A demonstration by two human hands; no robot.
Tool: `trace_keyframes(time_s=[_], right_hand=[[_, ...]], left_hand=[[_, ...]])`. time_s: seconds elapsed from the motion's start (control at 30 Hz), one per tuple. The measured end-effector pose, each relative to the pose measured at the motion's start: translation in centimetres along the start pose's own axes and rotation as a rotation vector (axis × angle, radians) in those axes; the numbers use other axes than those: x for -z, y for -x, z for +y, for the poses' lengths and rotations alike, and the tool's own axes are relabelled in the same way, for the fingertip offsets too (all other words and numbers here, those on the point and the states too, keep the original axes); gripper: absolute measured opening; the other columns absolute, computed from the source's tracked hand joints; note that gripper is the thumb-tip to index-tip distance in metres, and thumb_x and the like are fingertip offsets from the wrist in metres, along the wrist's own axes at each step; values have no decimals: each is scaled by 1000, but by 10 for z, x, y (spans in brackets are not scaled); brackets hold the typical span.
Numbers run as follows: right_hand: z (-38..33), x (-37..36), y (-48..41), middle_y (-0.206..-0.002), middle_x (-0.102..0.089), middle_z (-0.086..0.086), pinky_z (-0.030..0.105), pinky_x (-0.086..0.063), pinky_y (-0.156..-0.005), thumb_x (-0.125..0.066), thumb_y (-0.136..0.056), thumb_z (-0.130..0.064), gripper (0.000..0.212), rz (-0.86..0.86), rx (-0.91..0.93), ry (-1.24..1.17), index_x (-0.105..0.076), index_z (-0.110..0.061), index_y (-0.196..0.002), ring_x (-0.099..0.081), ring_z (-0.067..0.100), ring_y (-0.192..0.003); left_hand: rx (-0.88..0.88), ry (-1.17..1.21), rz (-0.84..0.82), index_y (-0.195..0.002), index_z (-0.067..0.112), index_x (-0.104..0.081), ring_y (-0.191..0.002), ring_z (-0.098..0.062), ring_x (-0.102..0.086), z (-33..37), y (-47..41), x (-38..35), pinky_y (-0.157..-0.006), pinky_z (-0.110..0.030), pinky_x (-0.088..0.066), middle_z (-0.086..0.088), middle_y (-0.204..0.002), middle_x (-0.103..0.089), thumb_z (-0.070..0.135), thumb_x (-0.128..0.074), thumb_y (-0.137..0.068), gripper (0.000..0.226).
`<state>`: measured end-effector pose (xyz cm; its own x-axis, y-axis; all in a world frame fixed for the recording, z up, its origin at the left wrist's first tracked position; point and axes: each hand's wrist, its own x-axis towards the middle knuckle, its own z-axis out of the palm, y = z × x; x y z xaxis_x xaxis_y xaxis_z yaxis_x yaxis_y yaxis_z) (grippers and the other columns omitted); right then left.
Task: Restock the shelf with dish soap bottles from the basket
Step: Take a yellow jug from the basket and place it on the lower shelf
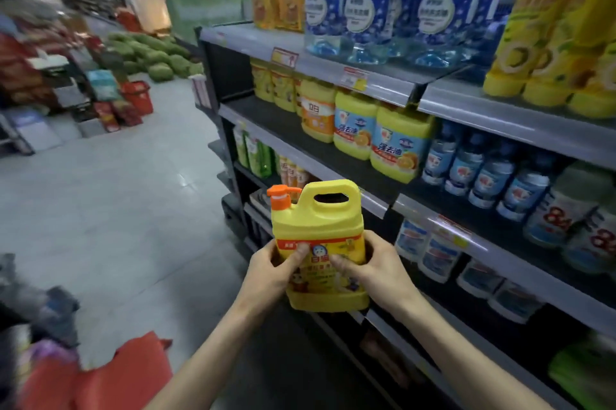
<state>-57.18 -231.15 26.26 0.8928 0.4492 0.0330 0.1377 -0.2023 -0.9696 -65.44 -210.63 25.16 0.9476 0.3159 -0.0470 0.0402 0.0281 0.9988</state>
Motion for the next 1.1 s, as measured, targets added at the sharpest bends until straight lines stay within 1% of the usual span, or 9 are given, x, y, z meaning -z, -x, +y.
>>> trace_keyframes(time_s=[0.1, 0.2, 0.3, 0.4, 0.47, 0.57, 0.73, 0.9, 1.1], right_hand=[[-5, -33, -34, -117, -78, -11, 37, -65, -91, -91, -71, -58, 70, -28, 7, 1, -65, -27, -129, -75, 6, -107], [-14, -68, -75, -117, -77, -11, 39, -64, -93, -90, -69, -62, 73, -21, 39, 59, -64, -28, -129, -74, 6, -107], [-26, -102, -116, -118, -77, -11, 42, -63, -95, -91, -71, -61, 72, -17, 48, 82, -65, -28, -129, -75, 8, -108], [-34, -133, -154, -119, -78, -9, 44, -63, -95, -92, -70, -63, 73, -1, 60, 72, -66, -28, -128, -75, 10, -110], [-39, -150, -176, -120, -77, -9, 43, -63, -95, -92, -72, -61, 70, 5, 55, 64, -66, -29, -129, -75, 11, -111], [-42, -174, -206, -121, -77, -10, 38, -65, -90, -92, -75, -56, 66, 25, 60, 60, -66, -31, -130, -75, 11, -112], [-43, -200, -247, -124, -75, -12, 35, -64, -91, -90, -75, -58, 68, 72, 61, 68, -64, -31, -132, -73, 9, -114], [-42, -206, -293, -124, -74, -10, 42, -63, -95, -90, -80, -51, 66, 106, 70, 110, -60, -27, -134, -72, 8, -114], [-46, -207, -363, -127, -72, -11, 42, -62, -96, -87, -85, -41, 67, 112, 148, 122, -52, -29, -140, -70, 7, -117]], left_hand=[[-14, 15, 70, -123, 26, -73, -110, -9, -76, -1, -22, 35, -85, -25, -62, 8, -117, -80, 65, -80, -75, 63], [-38, 42, 86, -125, 23, -72, -111, -11, -76, -1, -53, 75, -92, -31, -61, 6, -117, -80, 56, -80, -81, 55], [-48, 68, 92, -125, 22, -72, -111, -12, -76, 1, -87, 115, -91, -31, -60, 5, -117, -80, 54, -80, -83, 54], [-81, 57, 89, -124, 25, -71, -109, -9, -75, 5, -124, 153, -92, -31, -60, 9, -116, -80, 63, -80, -76, 62], [-100, 38, 69, -124, 26, -71, -109, -7, -75, 9, -147, 176, -92, -30, -60, 10, -115, -80, 68, -79, -71, 68], [-114, 6, 25, -122, 30, -72, -107, -5, -75, 12, -180, 204, -90, -28, -60, 13, -114, -80, 69, -79, -73, 64], [-131, -31, -31, -123, 34, -70, -107, -2, -74, 14, -232, 233, -87, -21, -58, 17, -114, -79, 69, -77, -75, 59], [-156, -73, -64, -125, 36, -67, -110, 0, -72, 8, -285, 245, -90, -21, -58, 19, -117, -77, 61, -74, -86, 47], [-200, -87, -121, -135, 37, -59, -118, -2, -69, 18, -362, 260, -98, -27, -58, 18, -126, -74, 72, -72, -83, 64]])
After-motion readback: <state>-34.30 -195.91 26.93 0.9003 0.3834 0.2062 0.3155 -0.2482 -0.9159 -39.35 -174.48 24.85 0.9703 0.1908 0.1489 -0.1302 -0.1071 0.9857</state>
